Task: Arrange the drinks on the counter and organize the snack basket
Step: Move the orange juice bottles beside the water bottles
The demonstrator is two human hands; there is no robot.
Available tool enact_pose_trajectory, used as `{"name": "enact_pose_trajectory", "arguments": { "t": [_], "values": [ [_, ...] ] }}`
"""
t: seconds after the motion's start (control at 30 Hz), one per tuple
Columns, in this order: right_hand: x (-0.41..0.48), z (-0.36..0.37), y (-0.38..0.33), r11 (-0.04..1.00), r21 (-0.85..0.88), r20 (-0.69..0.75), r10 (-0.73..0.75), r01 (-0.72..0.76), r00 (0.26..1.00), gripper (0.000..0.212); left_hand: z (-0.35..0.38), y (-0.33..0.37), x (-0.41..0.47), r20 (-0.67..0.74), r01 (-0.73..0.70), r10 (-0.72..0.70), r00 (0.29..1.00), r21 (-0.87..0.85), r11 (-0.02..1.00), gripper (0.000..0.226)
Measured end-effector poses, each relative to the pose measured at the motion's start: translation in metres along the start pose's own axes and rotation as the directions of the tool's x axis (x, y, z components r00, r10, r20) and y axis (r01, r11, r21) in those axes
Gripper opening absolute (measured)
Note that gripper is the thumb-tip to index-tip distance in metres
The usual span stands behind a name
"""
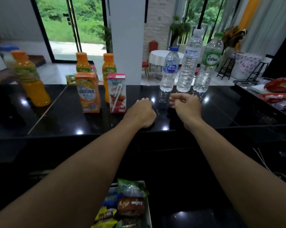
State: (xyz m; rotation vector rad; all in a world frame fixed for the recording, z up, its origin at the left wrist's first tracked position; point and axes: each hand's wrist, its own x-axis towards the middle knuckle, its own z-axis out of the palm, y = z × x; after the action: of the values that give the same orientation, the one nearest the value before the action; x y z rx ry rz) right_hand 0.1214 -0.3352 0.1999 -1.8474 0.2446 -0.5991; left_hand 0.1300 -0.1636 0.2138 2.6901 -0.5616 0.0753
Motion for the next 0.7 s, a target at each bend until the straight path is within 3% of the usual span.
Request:
{"name": "enact_pose_trajectory", "arguments": {
  "t": [0.3, 0.47, 0.6, 0.7],
  "values": [
    [-0.058, 0.014, -0.029, 0.993, 0.049, 0.089, -0.114, 0.11, 0.989, 0.035, -0.029, -0.039, -0.088, -0.02, -0.065, 0.063, 0.998, -0.16, 0.985, 0.047],
    [-0.078, 0.044, -0.066, 0.971, 0.034, 0.063, -0.238, 0.237, 0.969, 0.039, -0.044, -0.091, -0.117, -0.242, 0.003, -0.059, 0.969, -0.228, 0.974, 0.038],
    [-0.082, 0.065, -0.104, 0.93, -0.036, 0.023, -0.365, 0.365, 0.931, 0.038, -0.065, -0.135, -0.125, -0.439, 0.116, -0.2, 0.876, -0.211, 0.971, 0.034],
    [-0.075, 0.079, -0.132, 0.896, -0.065, 0.009, -0.439, 0.439, 0.898, 0.025, -0.091, -0.156, -0.117, -0.508, 0.132, -0.242, 0.827, -0.243, 0.961, 0.031]
  ]
}}
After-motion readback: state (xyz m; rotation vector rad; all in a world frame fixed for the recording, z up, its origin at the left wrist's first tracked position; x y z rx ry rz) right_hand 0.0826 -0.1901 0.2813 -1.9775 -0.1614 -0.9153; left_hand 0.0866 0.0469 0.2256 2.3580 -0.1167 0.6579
